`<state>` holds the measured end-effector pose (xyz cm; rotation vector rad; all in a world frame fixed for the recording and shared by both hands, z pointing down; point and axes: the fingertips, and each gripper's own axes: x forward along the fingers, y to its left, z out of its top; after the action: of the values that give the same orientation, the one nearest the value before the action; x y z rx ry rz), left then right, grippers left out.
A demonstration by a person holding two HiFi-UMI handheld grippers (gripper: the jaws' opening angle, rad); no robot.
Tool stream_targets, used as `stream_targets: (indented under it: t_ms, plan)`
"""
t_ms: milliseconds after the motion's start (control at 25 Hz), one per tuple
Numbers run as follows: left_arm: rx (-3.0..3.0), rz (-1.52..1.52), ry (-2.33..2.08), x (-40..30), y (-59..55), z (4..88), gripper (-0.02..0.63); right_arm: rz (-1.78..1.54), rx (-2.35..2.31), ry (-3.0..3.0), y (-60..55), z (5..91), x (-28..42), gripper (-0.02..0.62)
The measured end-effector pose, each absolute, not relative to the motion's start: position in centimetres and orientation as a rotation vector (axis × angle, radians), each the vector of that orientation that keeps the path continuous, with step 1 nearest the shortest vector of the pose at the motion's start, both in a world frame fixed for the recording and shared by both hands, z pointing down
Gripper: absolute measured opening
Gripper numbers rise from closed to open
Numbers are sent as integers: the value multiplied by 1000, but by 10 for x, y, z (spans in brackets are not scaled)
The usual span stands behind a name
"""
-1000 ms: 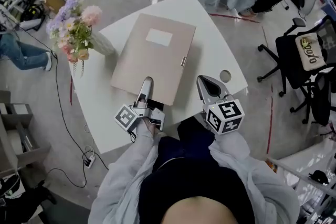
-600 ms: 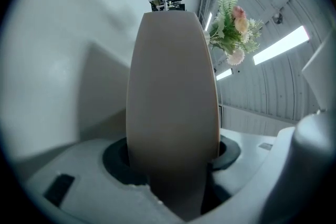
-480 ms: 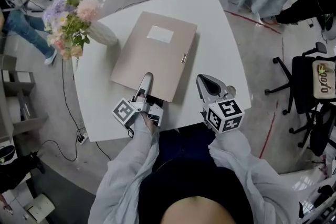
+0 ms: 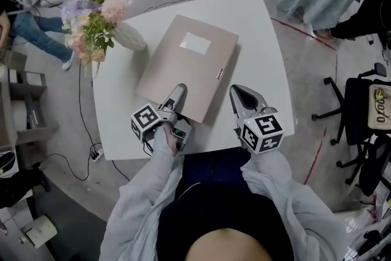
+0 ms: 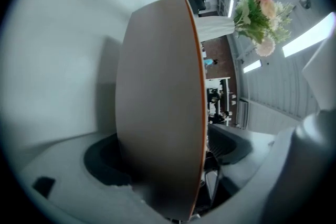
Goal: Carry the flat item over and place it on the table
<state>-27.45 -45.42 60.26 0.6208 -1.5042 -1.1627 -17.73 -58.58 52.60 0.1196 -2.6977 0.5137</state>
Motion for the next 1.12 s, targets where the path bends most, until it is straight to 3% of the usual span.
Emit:
stream_targets:
  t_ms: [40, 120, 200, 240, 520, 760, 1000, 1120]
  plan:
    - [578, -1107, -1481, -270, -453, 607, 459, 516, 114, -2704, -586, 524, -179, 12]
    - [535, -1010, -1414, -261, -456, 611, 484, 527, 103, -2718, -587, 519, -182, 12]
    - [554, -973, -1317, -251, -464, 607, 600, 538, 93, -2728, -587, 515, -184, 12]
    - [564, -960, -1277, -246, -466, 605, 603, 541, 88, -2732, -586, 514, -185, 12]
    - [733, -483, -1392, -221, -432, 592, 603, 564, 62, -2746, -579, 512, -185, 12]
    - [911, -495, -1409, -209, -431, 561, 602, 550, 36, -2760, -568, 508, -187, 12]
    - [1074, -587, -1421, -211, -423, 539, 512, 481, 68, -2793, -540, 494, -182, 12]
    - [1153, -538, -1496, -216, -403, 528, 434, 446, 107, -2806, -520, 479, -178, 12]
